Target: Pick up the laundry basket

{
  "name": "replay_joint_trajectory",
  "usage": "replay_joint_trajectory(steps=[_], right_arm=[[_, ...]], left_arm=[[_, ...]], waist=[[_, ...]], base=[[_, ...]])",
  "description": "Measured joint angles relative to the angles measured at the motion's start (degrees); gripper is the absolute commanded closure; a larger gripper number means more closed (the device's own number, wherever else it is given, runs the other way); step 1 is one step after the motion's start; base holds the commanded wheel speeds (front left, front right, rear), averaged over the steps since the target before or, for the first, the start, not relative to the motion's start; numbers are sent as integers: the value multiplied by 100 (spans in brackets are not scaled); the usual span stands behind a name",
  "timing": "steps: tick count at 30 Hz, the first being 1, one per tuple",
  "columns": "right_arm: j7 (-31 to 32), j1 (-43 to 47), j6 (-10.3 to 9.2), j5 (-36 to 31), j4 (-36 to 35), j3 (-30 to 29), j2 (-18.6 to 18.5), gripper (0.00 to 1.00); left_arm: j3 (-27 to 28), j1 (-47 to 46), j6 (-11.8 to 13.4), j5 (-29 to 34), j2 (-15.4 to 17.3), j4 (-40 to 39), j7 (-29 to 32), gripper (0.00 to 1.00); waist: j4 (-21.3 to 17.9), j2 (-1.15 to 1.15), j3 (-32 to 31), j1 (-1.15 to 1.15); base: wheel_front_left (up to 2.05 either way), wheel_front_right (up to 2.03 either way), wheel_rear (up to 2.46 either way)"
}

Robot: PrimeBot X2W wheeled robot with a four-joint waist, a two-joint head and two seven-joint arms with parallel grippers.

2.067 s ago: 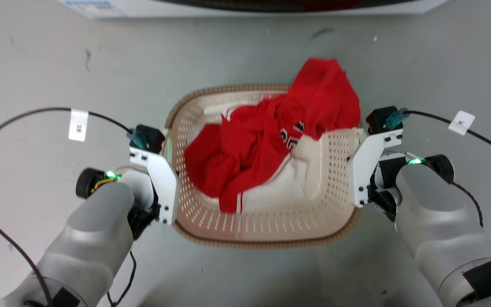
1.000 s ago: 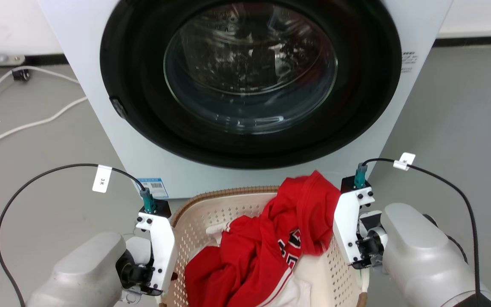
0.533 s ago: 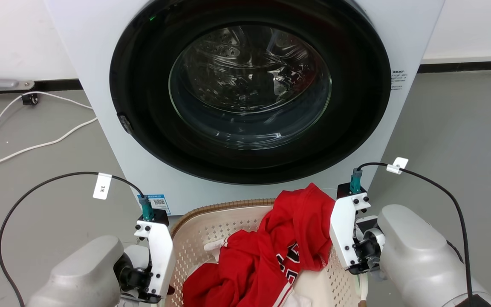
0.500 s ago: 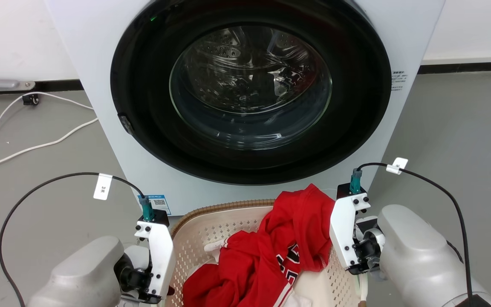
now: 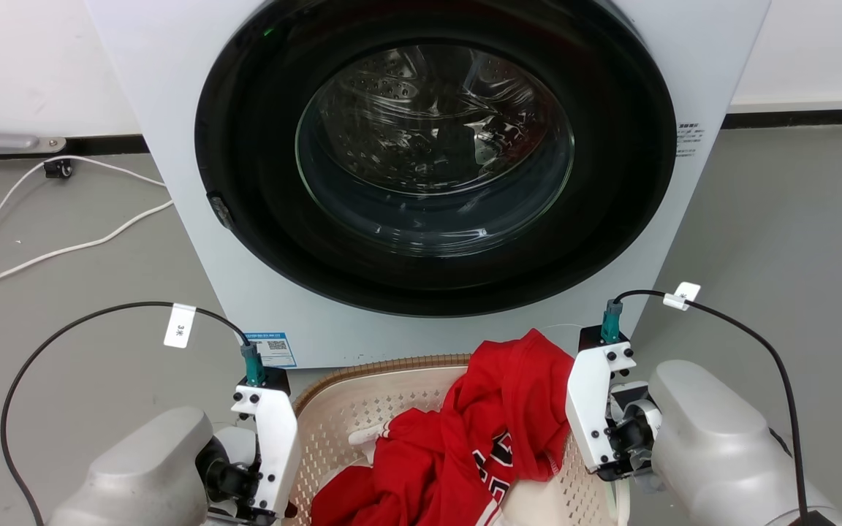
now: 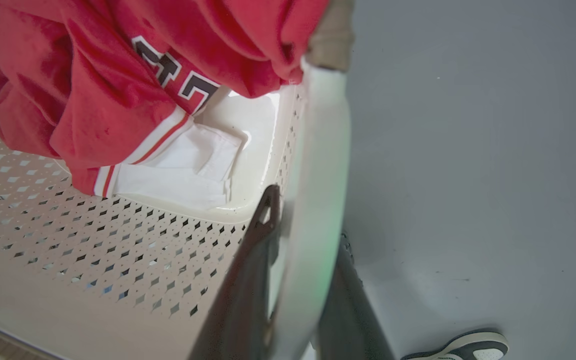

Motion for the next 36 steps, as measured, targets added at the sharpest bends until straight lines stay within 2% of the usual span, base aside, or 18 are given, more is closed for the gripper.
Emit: replay_joint_trajectory(steps=[36], right_arm=[[-102,-43,0,366,111,428,-4,100]], left_arm=[[-86,-16,0,-113,-31,103,33,100]], waist=[[-14,0,-77,1]], base=[[0,0,0]])
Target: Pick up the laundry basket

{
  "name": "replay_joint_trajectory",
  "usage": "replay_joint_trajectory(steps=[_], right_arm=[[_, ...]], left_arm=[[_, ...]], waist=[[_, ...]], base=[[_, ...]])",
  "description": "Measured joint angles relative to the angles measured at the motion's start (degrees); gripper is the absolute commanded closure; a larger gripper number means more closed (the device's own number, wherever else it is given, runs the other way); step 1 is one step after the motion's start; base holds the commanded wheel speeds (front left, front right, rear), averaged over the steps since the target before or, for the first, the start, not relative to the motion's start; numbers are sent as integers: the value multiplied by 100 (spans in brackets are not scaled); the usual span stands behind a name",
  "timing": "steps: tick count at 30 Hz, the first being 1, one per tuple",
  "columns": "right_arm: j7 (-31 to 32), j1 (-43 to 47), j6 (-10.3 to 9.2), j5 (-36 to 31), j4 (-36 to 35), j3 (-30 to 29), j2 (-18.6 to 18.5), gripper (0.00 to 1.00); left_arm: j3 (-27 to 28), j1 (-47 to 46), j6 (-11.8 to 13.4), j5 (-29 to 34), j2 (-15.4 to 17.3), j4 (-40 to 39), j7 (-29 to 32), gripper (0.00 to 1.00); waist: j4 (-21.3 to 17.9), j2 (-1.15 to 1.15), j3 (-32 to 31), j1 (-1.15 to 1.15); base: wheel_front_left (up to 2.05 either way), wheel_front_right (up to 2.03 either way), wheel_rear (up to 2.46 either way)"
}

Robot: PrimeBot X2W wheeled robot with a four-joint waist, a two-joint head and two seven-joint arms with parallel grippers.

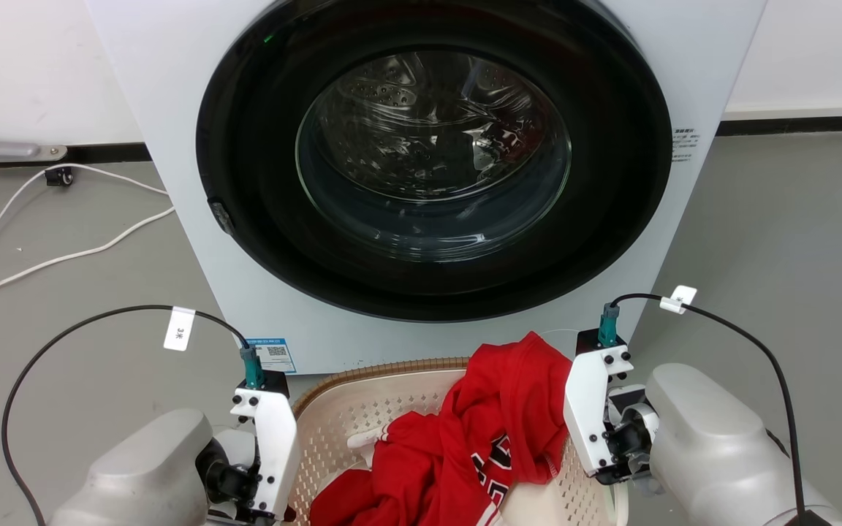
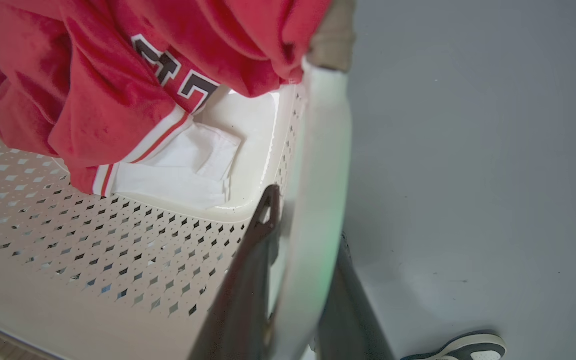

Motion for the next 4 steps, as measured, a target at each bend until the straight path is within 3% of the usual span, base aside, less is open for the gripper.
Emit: replay_joint_trajectory(steps=[4], right_arm=[[-9,1,0,44,13,37,-1,100]], left_arm=[[-12,2,0,-8,-1,8,1,100]], waist=[[1,0,-12,0]], base=[[0,0,0]])
